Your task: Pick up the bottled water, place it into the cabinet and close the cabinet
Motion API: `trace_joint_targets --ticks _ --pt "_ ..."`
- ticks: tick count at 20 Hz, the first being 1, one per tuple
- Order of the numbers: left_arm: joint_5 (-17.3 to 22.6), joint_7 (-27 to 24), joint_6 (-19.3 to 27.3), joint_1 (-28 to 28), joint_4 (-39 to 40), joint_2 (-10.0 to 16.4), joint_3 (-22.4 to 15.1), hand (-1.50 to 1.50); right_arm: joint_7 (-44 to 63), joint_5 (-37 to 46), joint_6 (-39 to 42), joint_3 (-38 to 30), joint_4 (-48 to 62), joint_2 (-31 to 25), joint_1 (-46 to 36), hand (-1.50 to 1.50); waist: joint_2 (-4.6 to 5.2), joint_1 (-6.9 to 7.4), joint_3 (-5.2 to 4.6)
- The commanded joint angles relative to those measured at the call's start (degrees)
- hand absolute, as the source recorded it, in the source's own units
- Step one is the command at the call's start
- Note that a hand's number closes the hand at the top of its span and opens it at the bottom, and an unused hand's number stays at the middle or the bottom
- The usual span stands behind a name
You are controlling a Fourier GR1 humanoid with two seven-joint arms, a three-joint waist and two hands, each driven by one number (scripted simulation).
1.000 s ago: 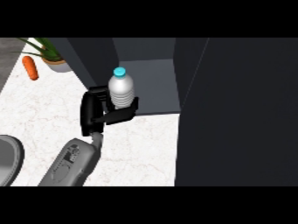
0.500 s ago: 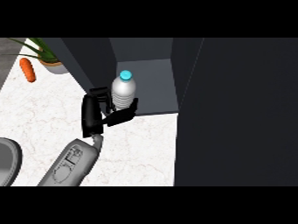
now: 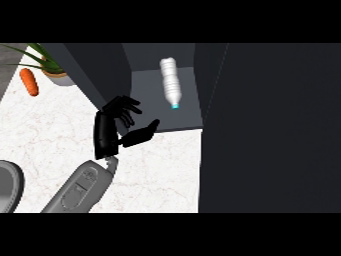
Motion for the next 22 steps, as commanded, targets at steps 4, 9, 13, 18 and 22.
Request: trace_joint_targets --ticks 4,9,13,18,22 --pt "0.6 5.42 -3.1 -13.91 14.04 1.18 5.28 -1.5 0.46 0.04 0.13 -0.41 0.03 -0.49 -0.49 -1.5 2.42 -2.05 -0.75" --pt "2.13 7.5 -3.88 -15.84 15.01 1.1 5.7 -1.5 -1.31 0.3 1.12 0.22 1.92 -0.75 0.67 -1.5 2.17 -1.15 -0.73" --pt "4.36 4.88 -4.5 -18.11 15.51 0.61 7.07 -1.5 -0.32 0.93 -0.05 1.17 -0.16 -0.13 0.89 -1.5 2.3 -1.32 -0.9" --pt "10.31 -1.23 -9.47 -17.33 10.95 -0.28 8.65 -1.5 -2.5 0.25 0.76 -0.75 0.4 -1.21 2.35 -1.5 1.59 0.46 -0.85" --pt "15.88 -8.24 -14.98 -13.61 7.89 -0.29 10.63 -1.5 -0.87 0.21 -0.2 -1.22 -2.69 -1.36 1.83 -1.5 1.66 1.2 -0.96"
